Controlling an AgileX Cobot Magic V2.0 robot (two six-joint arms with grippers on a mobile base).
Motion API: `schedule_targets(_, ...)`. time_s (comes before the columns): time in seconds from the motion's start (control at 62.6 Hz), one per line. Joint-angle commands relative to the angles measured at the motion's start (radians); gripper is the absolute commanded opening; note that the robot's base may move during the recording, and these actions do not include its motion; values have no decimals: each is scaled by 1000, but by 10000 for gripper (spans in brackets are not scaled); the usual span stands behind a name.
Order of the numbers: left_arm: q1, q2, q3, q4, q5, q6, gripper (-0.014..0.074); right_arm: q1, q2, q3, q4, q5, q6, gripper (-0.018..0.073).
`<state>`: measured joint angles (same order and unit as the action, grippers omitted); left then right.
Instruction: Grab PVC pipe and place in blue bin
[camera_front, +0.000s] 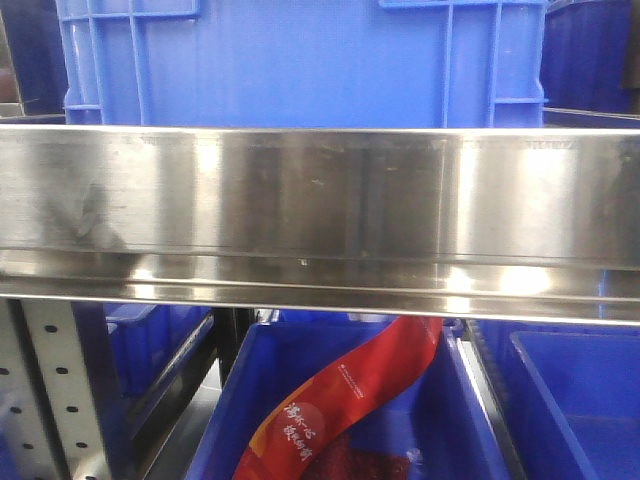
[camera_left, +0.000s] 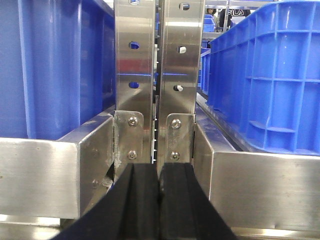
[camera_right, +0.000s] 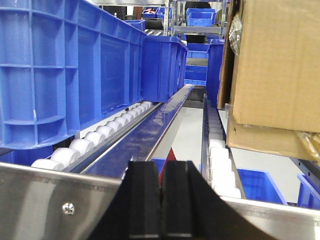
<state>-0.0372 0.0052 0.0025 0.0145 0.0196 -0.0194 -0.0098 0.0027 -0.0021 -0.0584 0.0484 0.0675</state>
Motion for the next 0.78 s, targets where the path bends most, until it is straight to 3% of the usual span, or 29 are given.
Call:
schedule_targets(0.0,2,-5,-2,-3,-20,-8,-111,-7,-3,2,-7,-13,-7,-162)
schedule_targets(0.766,2,-5,-2,-3,-20,-8,-111,-7,-3,2,-7,-13,-7,-162)
